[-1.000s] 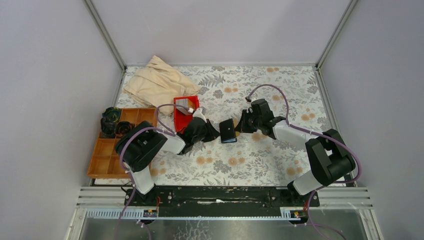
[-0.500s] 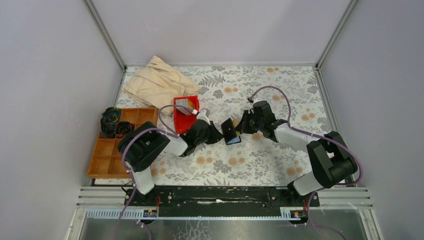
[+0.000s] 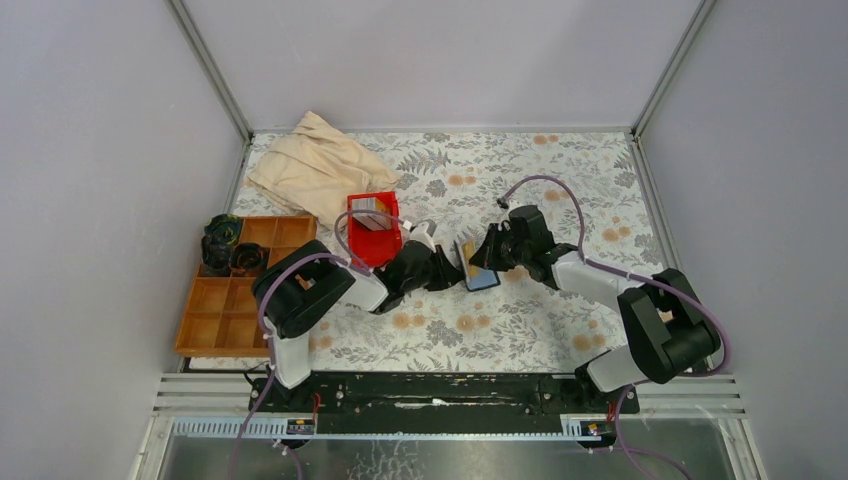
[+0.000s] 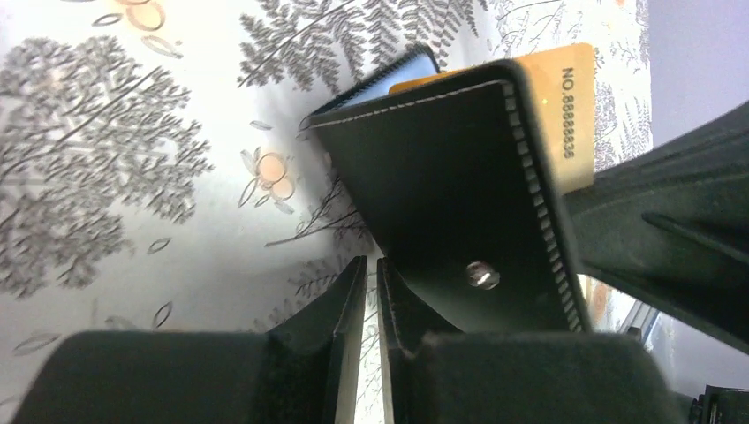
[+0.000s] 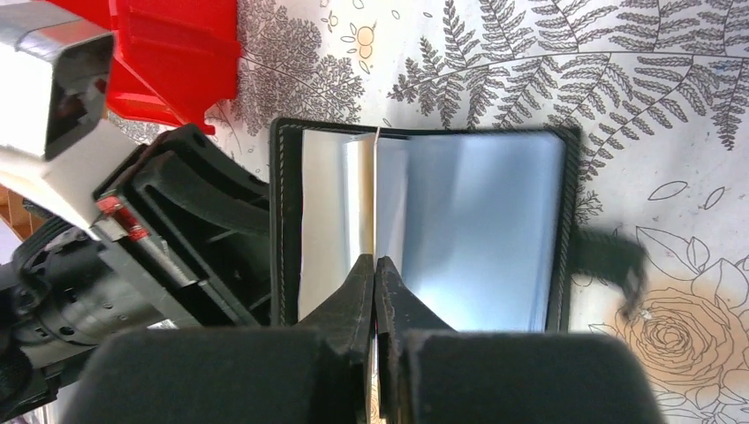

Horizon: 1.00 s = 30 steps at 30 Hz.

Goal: Put the credit cards into the card holder
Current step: Open the card holder at the center of the board.

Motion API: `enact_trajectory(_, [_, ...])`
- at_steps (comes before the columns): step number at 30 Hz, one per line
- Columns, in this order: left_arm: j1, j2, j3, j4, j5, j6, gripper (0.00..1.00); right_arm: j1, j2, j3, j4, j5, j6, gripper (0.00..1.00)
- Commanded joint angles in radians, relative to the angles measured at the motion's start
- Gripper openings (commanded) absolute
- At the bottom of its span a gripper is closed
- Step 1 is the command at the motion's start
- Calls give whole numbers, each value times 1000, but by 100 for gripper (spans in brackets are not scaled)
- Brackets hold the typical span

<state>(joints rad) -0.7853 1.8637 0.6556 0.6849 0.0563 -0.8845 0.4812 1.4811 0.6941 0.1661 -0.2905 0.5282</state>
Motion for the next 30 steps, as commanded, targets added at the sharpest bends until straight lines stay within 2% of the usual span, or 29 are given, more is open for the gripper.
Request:
enact_trajectory(1, [-14, 110, 17, -217, 32, 30, 18, -1, -60, 4, 2, -8, -16, 0])
enact_trajectory(10, [-14, 168, 99, -201, 74, 39, 20, 2, -82, 9, -68, 54, -49, 0])
enact_trajectory(15, [-14, 179, 64, -190, 90, 39, 22, 21, -68, 7, -62, 80, -45, 0])
enact_trajectory(19, [-14, 178, 29, -207, 96, 51, 24, 72, -54, 30, -90, 161, -54, 0])
enact_trajectory(30, [-14, 54, -92, -314, 23, 82, 34, 138, -30, 74, -126, 265, -52, 0])
